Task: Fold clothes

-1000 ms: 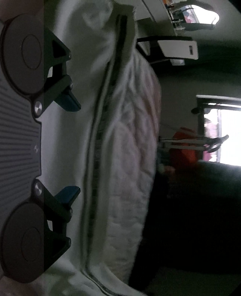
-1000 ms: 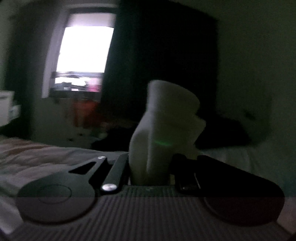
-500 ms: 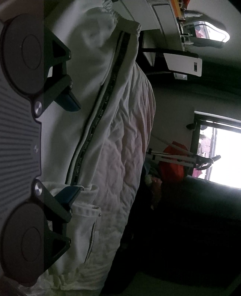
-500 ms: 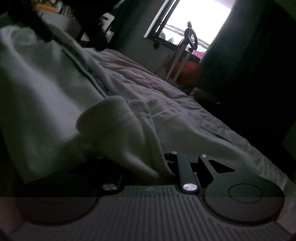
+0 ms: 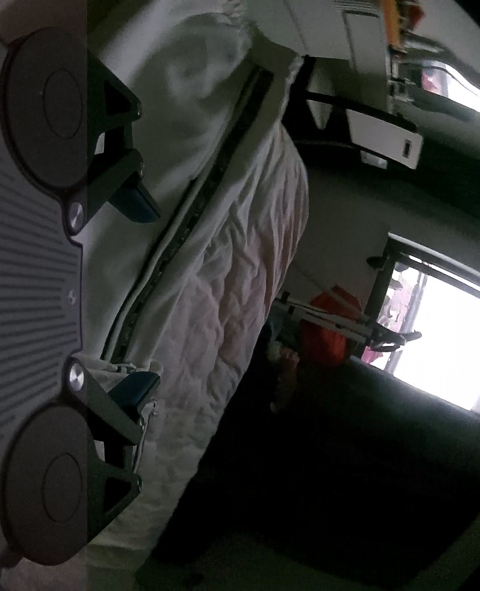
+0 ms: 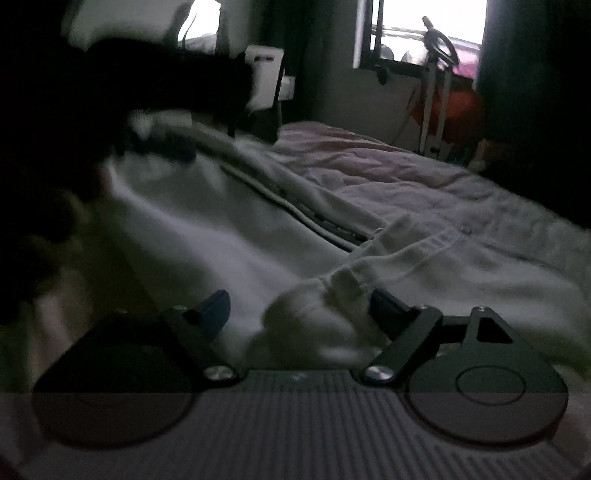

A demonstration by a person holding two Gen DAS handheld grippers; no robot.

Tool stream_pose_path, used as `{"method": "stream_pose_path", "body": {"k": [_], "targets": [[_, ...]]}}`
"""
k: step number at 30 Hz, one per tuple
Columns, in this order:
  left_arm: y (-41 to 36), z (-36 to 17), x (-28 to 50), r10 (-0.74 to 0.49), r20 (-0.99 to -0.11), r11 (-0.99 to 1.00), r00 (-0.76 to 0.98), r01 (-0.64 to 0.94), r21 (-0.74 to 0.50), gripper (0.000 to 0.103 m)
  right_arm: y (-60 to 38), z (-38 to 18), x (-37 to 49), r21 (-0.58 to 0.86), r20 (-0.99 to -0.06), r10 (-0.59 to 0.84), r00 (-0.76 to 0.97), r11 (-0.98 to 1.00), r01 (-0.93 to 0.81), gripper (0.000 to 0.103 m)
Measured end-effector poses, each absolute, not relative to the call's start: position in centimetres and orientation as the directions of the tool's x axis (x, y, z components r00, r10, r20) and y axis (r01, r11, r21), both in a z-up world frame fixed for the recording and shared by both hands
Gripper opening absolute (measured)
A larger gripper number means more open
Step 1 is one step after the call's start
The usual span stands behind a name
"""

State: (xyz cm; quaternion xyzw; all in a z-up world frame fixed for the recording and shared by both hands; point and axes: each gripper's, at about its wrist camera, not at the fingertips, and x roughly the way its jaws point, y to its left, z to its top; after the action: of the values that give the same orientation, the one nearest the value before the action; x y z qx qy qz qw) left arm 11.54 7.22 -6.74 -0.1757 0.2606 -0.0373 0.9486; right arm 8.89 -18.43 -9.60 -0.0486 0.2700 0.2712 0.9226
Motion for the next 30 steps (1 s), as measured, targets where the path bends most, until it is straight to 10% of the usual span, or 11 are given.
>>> {"method": "stream_pose_path", "body": {"k": [15, 22, 30], "targets": [[-1.1, -10.4, 13.0, -0.491, -0.456, 0.865, 0.742, 0.353, -0.356, 0.075, -30.3, -10.6, 15.2, 0.318, -0.569, 0.124, 0.813, 0.945, 0.079, 0.083], [-3.6, -13.6, 14.4, -0.465, -0.535, 0.885, 0.705, 0.397, -0.245, 0.027, -28.9, -11.5, 15.7, 0.198, -0.575, 0.047, 0.817, 0.977, 0.083, 0.085], [-2.6, -10.4, 12.4, -0.501, -0.435, 0.864, 0.748, 0.405, -0.298, 0.012, -29.6, -11.2, 15.5, 0.209, -0.575, 0.054, 0.817, 0.975, 0.082, 0.084]]}}
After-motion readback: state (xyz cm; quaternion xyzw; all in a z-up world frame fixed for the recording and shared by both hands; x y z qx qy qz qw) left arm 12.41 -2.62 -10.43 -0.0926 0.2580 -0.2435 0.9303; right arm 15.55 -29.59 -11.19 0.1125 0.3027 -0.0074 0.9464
